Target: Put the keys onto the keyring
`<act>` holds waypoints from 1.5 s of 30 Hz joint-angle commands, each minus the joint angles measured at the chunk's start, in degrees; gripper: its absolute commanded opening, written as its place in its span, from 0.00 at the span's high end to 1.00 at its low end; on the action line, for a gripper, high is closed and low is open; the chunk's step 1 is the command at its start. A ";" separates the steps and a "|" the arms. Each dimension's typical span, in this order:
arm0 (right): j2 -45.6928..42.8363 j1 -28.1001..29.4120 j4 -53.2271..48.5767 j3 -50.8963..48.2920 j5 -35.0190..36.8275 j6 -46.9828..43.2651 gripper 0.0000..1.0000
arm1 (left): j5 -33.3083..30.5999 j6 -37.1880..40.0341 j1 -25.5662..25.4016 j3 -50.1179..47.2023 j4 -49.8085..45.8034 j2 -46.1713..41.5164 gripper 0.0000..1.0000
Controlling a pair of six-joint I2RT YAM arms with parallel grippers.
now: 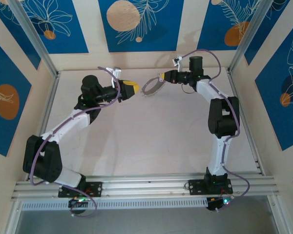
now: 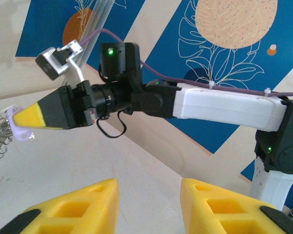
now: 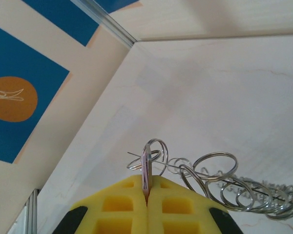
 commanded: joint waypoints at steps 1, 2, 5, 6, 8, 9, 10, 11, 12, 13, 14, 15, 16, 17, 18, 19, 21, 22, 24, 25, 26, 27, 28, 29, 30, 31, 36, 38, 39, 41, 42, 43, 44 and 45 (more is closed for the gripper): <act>-0.86 0.09 5.02 -1.99 -0.09 2.92 1.00 | -0.54 0.43 0.32 -1.02 1.02 -0.49 0.62; -1.28 0.18 5.74 -3.25 0.03 3.28 1.00 | -0.56 0.25 0.34 -1.16 1.09 -0.55 0.62; -2.85 0.43 7.29 -6.72 0.39 4.17 1.00 | -0.63 -0.12 0.38 -1.64 1.52 -0.84 0.62; -3.29 0.47 7.65 -7.76 0.55 4.33 1.00 | -0.68 -0.34 0.39 -1.73 1.86 -0.92 0.62; -4.37 0.74 8.96 -10.46 0.74 5.01 1.00 | -0.72 -0.81 0.42 -2.02 2.42 -0.93 0.62; -4.73 0.86 9.42 -11.56 0.78 5.27 1.00 | -0.72 -0.98 0.39 -2.13 2.66 -0.98 0.62; -5.12 1.03 10.21 -12.97 0.91 5.69 1.00 | -0.72 -1.18 0.41 -2.27 2.98 -1.02 0.62; -5.41 1.22 11.05 -14.37 0.80 6.17 1.00 | -0.72 -1.32 0.40 -2.46 3.13 -1.06 0.62; -5.70 1.44 11.71 -15.47 0.83 6.50 1.00 | -0.72 -1.47 0.39 -2.57 3.28 -1.03 0.62; -5.89 1.72 12.49 -16.56 0.97 6.80 1.00 | -0.67 -1.59 0.39 -2.76 3.41 -1.02 0.62; -6.08 2.01 12.57 -17.48 1.05 6.82 1.00 | -0.59 -1.70 0.38 -2.84 3.44 -1.04 0.62; -6.19 2.40 12.70 -18.19 1.18 6.82 1.00 | -0.54 -1.79 0.38 -2.99 3.51 -1.01 0.62; -6.43 2.83 12.94 -19.05 1.36 6.87 1.00 | -0.61 -1.80 0.38 -3.16 3.52 -1.10 0.62; -6.49 3.06 13.03 -19.69 1.44 6.82 1.00 | -0.63 -1.73 0.39 -3.38 3.54 -1.17 0.62; -6.59 3.40 13.21 -20.24 1.53 6.89 1.00 | -0.63 -1.75 0.39 -3.53 3.55 -1.19 0.62; -6.69 3.65 13.30 -20.83 1.73 6.91 1.00 | -0.72 -1.70 0.39 -3.76 3.54 -1.28 0.62; -6.82 4.11 13.72 -21.88 1.74 7.26 1.00 | -0.89 -1.62 0.39 -4.14 3.55 -1.62 0.62; -6.86 4.37 13.99 -22.41 1.71 7.51 1.00 | -0.98 -1.57 0.38 -4.32 3.49 -1.71 0.62; -6.84 5.15 14.43 -23.31 1.73 7.92 1.00 | -0.98 -1.58 0.38 -4.58 3.59 -1.89 0.62; -6.78 5.72 14.63 -23.77 1.67 8.13 1.00 | -0.98 -1.62 0.39 -4.72 3.67 -1.90 0.62; -6.62 6.31 14.64 -24.11 1.70 8.21 1.00 | -0.98 -1.71 0.39 -4.74 3.67 -1.96 0.62; -6.58 7.02 14.33 -24.43 1.71 8.10 1.00 | -0.98 -1.75 0.39 -4.84 3.66 -2.06 0.62; -6.43 7.74 14.13 -24.77 1.80 8.14 1.00 | -0.98 -1.75 0.36 -4.86 3.65 -2.07 0.62; -6.16 8.68 13.99 -25.17 1.75 8.01 1.00 | -0.96 -1.71 0.38 -5.05 3.58 -2.20 0.62; -5.93 9.48 13.64 -25.37 1.65 7.77 1.00 | -0.90 -1.64 0.39 -5.15 3.47 -2.24 0.62; -5.58 10.41 13.28 -25.78 1.66 7.70 1.00 | -0.89 -1.56 0.39 -5.21 3.31 -2.34 0.62; -5.28 14.74 12.95 -28.38 0.32 7.76 0.74 | -0.65 -1.29 0.38 -5.74 2.77 -2.67 0.62; -6.33 16.10 13.57 -29.95 -1.00 8.31 0.64 | -0.35 -1.21 0.37 -5.83 2.52 -2.72 0.62; -6.99 16.58 13.73 -30.58 -1.43 8.54 0.62 | -0.23 -1.18 0.39 -5.84 2.44 -2.77 0.61; -9.42 17.26 15.24 -32.48 -2.41 9.76 0.59 | -0.19 -1.24 0.39 -5.89 2.38 -2.93 0.60; -10.53 17.40 15.44 -33.08 -2.74 10.02 0.58 | -0.17 -1.27 0.41 -5.98 2.44 -2.95 0.60; -11.98 17.45 15.38 -33.65 -2.86 10.07 0.58 | -0.06 -1.34 0.36 -5.91 2.53 -2.99 0.60; -13.45 17.37 15.32 -34.18 -2.78 10.06 0.57 | -0.06 -1.49 0.39 -5.93 2.63 -3.07 0.60; -14.72 17.30 15.13 -34.55 -2.69 10.12 0.57 | -0.16 -1.51 0.38 -5.96 2.66 -3.09 0.60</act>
